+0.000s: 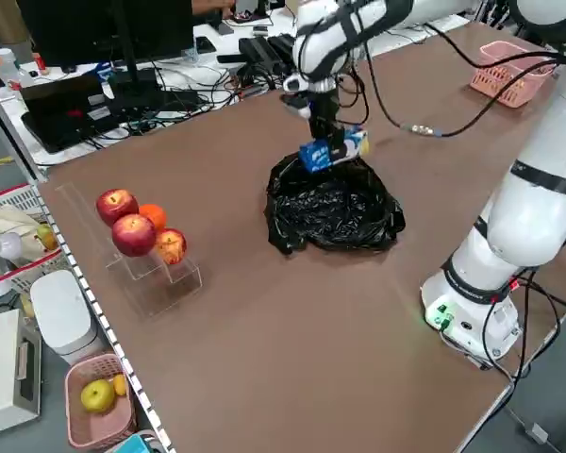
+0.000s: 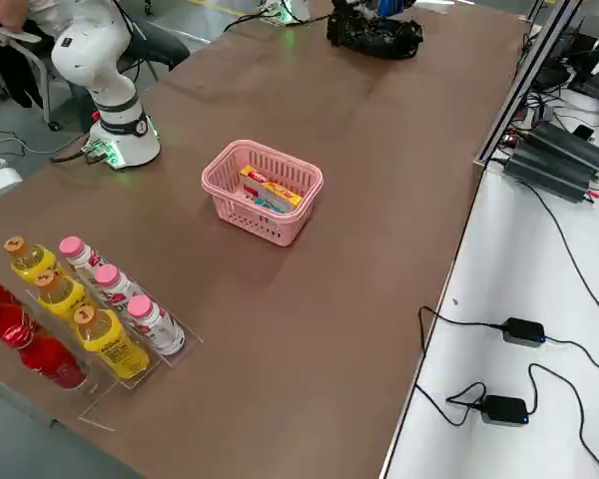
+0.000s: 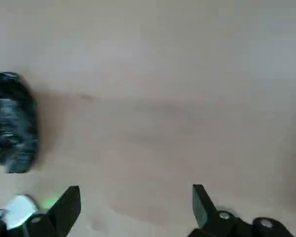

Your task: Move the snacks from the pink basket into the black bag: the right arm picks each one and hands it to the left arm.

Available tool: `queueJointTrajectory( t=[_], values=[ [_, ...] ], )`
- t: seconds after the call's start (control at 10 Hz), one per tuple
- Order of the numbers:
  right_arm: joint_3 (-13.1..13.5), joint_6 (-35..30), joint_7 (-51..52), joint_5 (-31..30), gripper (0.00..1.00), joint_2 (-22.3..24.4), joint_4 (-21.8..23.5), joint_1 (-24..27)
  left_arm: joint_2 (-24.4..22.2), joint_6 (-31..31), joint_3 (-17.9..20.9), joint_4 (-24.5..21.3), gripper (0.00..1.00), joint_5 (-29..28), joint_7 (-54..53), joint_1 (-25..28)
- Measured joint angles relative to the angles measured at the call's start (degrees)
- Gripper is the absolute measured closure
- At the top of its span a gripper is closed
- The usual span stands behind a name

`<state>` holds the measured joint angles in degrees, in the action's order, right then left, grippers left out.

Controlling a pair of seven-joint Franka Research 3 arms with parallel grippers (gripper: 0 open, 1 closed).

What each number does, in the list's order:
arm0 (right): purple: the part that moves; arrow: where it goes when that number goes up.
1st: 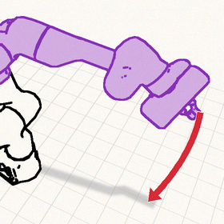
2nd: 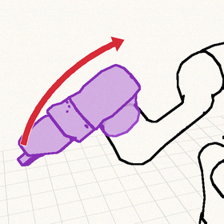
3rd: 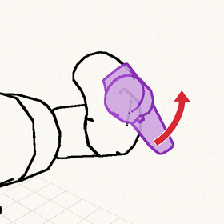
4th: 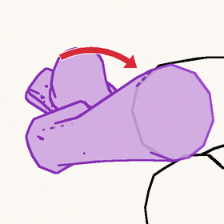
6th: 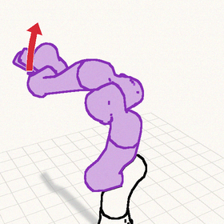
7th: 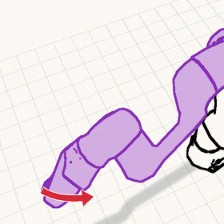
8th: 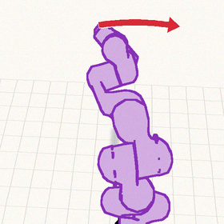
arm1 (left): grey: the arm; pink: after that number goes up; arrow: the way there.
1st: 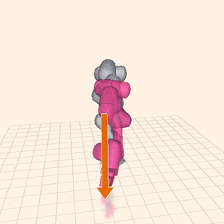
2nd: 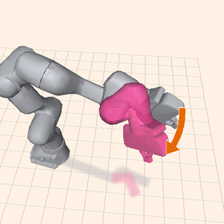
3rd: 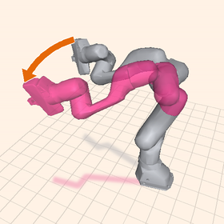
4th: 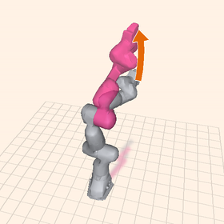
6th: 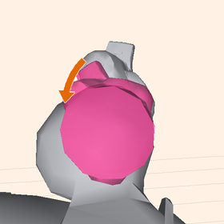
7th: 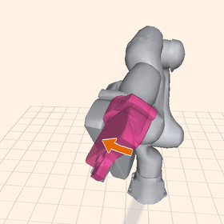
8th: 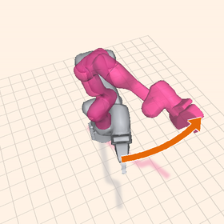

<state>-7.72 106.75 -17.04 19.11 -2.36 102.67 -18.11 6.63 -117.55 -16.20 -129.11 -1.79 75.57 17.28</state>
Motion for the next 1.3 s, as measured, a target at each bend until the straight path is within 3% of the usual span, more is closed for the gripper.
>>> queueJointTrajectory(
  t=[0.3, 0.7, 0.9, 1.3],
  values=[
    [0.1, -9.7, -3.0, -8.6, 0.0, 0.5, -2.0, 3.3, 2.0, -5.3, 0.0, -2.4, 0.48, -0.2, 0.0, 0.2],
    [0.2, -11.8, 0.7, -13.7, 0.0, 0.5, -0.9, 9.4, 2.6, -8.0, 0.0, -3.0, 0.48, -0.2, 0.0, 0.8],
    [0.2, -9.0, 5.7, -13.7, 0.0, 1.3, 2.2, 13.6, 2.6, -8.5, 0.0, -3.0, 0.41, -0.2, 0.0, 0.8],
    [0.2, 1.0, 8.8, -13.7, 0.0, 5.7, 13.8, 15.3, 2.4, -8.8, 0.0, -1.0, 0.31, -0.2, 0.2, 1.0]
  ],
)
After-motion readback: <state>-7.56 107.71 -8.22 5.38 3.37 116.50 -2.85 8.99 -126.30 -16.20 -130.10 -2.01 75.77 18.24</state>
